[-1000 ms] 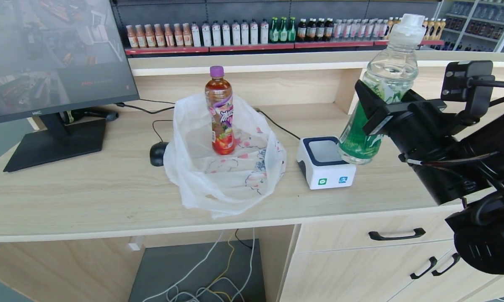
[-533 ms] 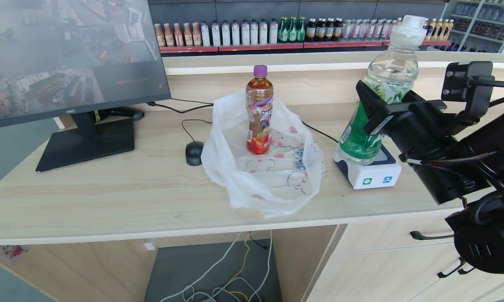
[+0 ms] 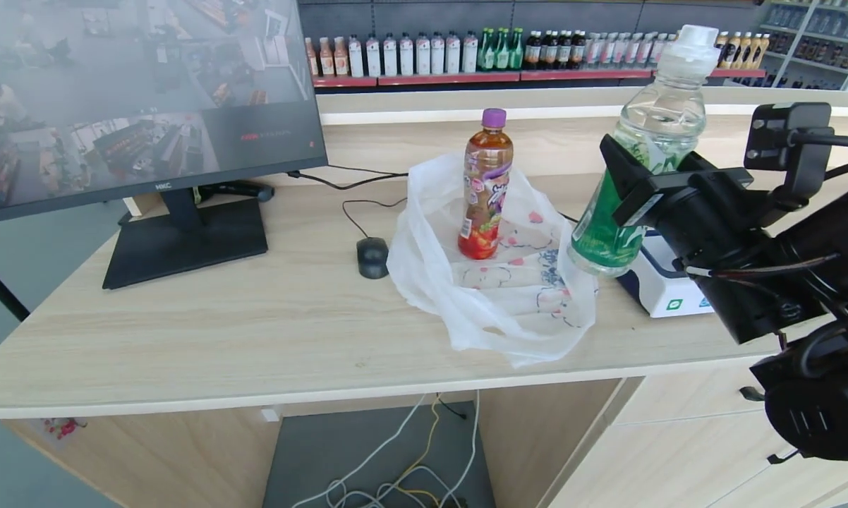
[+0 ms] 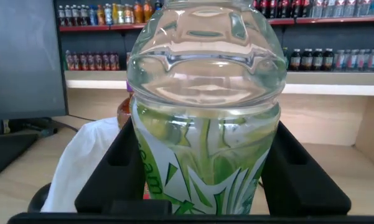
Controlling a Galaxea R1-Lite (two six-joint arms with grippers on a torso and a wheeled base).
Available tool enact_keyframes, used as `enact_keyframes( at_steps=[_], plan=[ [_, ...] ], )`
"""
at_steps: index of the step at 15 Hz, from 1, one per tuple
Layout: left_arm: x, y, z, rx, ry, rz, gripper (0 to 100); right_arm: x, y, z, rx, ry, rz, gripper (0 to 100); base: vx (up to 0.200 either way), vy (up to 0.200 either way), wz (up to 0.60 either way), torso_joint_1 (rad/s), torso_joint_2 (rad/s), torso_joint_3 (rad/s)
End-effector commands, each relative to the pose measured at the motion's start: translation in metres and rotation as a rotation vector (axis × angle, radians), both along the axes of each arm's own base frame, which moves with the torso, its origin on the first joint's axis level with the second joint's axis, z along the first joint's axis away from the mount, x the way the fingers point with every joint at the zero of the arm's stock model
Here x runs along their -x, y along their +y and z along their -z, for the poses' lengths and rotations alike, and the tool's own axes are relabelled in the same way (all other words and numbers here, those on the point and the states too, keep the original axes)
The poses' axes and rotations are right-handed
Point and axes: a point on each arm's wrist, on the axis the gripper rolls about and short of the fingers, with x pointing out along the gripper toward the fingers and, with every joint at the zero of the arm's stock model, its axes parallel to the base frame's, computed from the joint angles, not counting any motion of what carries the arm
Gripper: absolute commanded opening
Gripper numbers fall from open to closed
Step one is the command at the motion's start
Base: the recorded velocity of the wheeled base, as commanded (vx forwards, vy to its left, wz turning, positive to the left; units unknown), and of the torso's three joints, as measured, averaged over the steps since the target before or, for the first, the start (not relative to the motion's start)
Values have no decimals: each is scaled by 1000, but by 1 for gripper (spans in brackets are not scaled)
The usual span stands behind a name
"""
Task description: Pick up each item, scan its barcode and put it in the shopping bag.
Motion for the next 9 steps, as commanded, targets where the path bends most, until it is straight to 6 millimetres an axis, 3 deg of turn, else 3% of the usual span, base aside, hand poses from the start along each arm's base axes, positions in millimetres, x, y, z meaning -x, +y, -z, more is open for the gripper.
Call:
enact_keyframes(
  at_steps=[1,4,9],
  plan=[
    [0,0,0,0,-1,-1,100,3,0,-2,0,-6,-6,0,0,0,0,0,0,0],
    [0,0,0,0,-1,-1,100,5,6,-1,4,-6,-28,0,0,0,0,0,0,0],
    [0,0,0,0,-1,1,100,-24,14,15,36,26,-86,0,0,0,0,0,0,0]
  ],
)
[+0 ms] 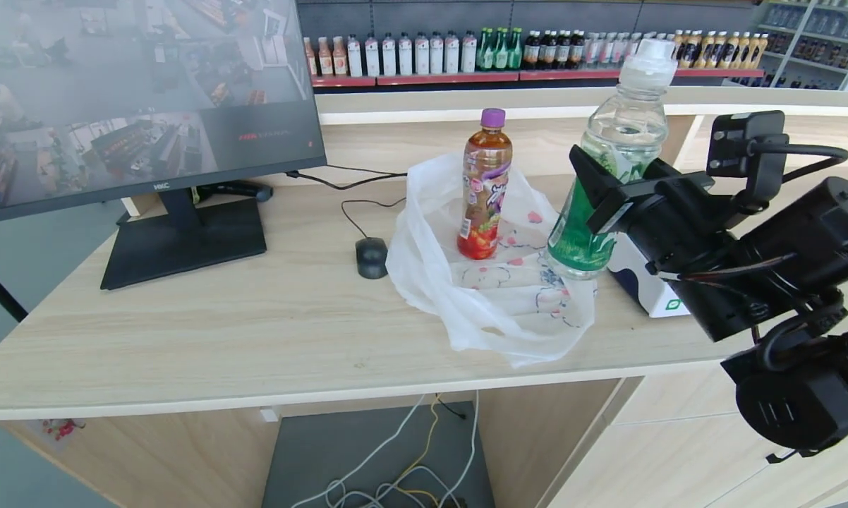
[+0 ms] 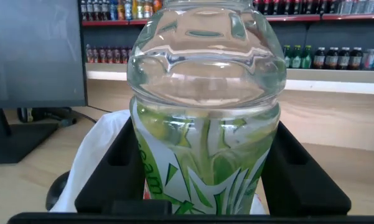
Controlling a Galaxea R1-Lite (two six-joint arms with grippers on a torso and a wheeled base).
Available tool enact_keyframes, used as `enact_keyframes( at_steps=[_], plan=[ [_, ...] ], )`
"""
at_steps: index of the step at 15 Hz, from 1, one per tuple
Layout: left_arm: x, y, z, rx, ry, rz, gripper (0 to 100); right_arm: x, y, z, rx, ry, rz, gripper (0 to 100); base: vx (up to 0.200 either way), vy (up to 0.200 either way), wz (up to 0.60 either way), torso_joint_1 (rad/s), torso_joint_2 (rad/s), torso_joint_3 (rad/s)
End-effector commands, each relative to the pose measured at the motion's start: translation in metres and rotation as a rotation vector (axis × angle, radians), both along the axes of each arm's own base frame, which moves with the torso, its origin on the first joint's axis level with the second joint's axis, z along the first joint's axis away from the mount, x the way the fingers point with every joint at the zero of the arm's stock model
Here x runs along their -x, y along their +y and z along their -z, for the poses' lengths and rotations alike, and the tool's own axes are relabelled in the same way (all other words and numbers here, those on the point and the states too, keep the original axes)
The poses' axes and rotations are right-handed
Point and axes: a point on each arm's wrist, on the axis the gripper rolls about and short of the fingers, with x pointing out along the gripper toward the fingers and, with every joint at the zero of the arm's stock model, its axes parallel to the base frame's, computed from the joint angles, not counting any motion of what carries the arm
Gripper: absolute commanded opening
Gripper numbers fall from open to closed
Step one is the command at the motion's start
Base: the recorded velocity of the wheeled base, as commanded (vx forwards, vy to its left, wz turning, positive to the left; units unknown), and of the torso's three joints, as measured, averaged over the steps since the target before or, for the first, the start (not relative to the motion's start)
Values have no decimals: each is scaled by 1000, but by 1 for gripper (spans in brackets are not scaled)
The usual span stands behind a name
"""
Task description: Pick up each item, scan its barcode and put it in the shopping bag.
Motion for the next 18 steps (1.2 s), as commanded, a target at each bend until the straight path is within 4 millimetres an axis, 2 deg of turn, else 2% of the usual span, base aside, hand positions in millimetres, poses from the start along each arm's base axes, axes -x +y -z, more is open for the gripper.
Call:
enact_keyframes(
  at_steps=[1,4,7,13,18],
  plan=[
    [0,0,0,0,-1,-2,100,-19,8,5,25,33,-17,0,0,0,0,0,0,0],
    [0,0,0,0,-1,-2,100,-49,10,-4,40,46,-5,0,0,0,0,0,0,0],
    [0,0,0,0,-1,0,100,-74,-2,-8,42,34,20,0,0,0,0,0,0,0],
    [0,0,0,0,-1,-2,100,-79,-3,-2,68,50,-24,0,0,0,0,0,0,0],
    [0,0,0,0,-1,0,100,-86,1,11,78,76,-27,0,0,0,0,0,0,0]
  ],
)
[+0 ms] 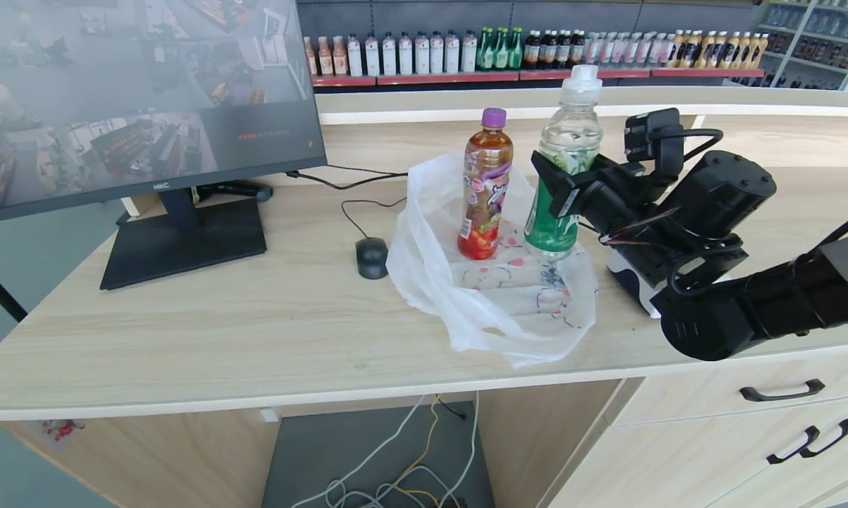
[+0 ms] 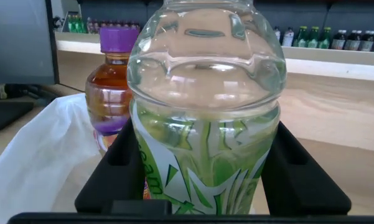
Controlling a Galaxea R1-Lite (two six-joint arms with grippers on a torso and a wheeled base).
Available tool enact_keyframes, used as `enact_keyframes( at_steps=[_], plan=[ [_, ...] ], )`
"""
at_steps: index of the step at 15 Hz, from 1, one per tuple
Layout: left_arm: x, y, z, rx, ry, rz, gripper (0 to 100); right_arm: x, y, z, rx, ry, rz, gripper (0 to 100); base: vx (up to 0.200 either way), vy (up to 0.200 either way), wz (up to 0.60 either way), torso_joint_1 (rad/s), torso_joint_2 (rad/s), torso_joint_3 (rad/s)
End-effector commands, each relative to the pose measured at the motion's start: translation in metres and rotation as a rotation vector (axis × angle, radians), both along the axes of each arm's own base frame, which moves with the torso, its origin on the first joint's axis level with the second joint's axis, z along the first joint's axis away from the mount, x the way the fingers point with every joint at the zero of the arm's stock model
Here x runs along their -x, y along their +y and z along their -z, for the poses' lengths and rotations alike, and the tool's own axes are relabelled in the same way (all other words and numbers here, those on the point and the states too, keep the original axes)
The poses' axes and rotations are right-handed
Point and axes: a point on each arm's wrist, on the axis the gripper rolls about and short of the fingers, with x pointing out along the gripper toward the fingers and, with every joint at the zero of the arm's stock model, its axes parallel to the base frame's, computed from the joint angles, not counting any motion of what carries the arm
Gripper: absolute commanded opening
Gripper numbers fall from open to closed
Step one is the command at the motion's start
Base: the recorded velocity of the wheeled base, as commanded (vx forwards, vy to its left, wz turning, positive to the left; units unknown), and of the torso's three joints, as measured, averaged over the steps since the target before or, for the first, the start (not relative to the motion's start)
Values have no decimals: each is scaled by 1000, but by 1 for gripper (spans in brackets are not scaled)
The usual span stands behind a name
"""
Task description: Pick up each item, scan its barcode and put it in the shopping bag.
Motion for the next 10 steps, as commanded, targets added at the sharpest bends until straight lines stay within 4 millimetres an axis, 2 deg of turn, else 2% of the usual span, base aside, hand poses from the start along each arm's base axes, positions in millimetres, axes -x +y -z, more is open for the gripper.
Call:
enact_keyframes(
  at_steps=[1,10],
  plan=[
    [0,0,0,0,-1,-1,100,-4,1,6,5,13,1,0,0,0,0,0,0,0],
    [0,0,0,0,-1,-1,100,-7,11,16,11,34,-18,0,0,0,0,0,0,0]
  ],
)
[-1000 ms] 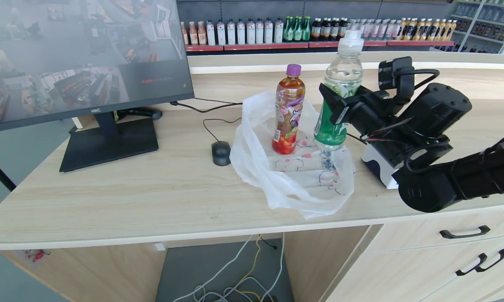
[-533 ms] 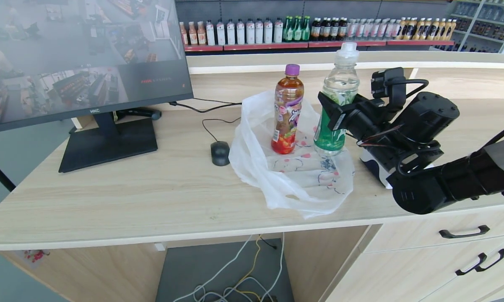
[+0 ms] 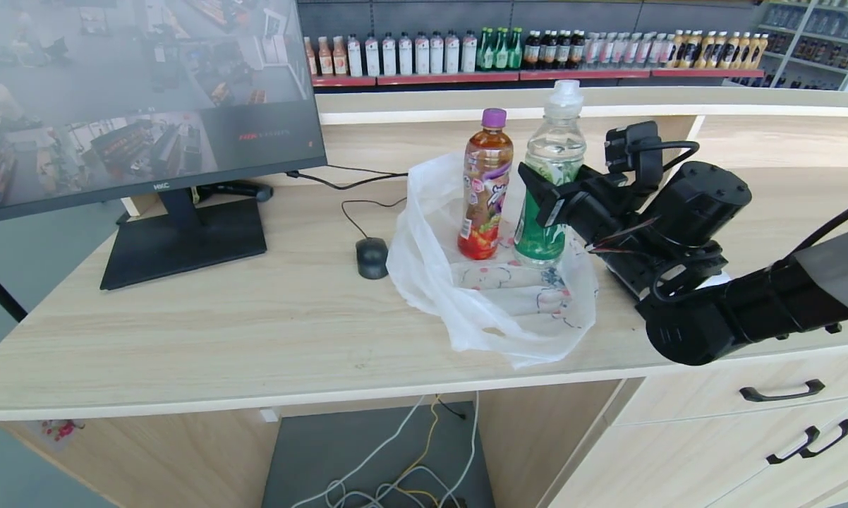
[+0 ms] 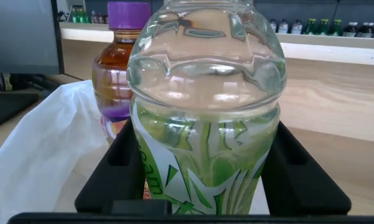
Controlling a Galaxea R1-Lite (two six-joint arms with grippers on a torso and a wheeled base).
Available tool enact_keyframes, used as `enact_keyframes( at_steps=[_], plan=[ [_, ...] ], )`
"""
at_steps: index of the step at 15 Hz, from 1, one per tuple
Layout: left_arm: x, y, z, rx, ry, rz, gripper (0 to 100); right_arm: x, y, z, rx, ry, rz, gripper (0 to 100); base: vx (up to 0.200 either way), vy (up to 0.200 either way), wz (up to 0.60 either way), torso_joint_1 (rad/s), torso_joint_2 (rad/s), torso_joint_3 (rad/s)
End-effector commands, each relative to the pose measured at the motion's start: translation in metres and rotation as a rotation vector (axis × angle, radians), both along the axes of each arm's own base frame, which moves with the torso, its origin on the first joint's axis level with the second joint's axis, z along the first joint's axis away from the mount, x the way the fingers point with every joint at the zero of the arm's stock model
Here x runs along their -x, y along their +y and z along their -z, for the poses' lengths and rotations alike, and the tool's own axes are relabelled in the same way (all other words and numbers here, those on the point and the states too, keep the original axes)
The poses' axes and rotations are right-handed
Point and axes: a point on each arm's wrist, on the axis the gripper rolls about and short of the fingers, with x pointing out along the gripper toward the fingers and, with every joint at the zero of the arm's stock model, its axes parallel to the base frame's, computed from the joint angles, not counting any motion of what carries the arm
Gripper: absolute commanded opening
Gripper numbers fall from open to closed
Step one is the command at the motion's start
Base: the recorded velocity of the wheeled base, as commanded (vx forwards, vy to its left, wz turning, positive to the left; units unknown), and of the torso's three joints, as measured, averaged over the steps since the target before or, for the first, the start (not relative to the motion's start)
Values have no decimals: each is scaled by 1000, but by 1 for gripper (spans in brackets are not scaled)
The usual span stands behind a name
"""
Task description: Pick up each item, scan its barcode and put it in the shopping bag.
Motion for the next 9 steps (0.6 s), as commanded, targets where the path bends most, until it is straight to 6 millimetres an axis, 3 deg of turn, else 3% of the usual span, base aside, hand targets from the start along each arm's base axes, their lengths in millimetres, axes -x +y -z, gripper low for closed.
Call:
enact_keyframes(
  at_steps=[1,9],
  plan=[
    [0,0,0,0,-1,0,100,-4,1,5,3,8,2,0,0,0,0,0,0,0],
    [0,0,0,0,-1,0,100,-8,12,14,25,17,-12,0,0,0,0,0,0,0]
  ],
)
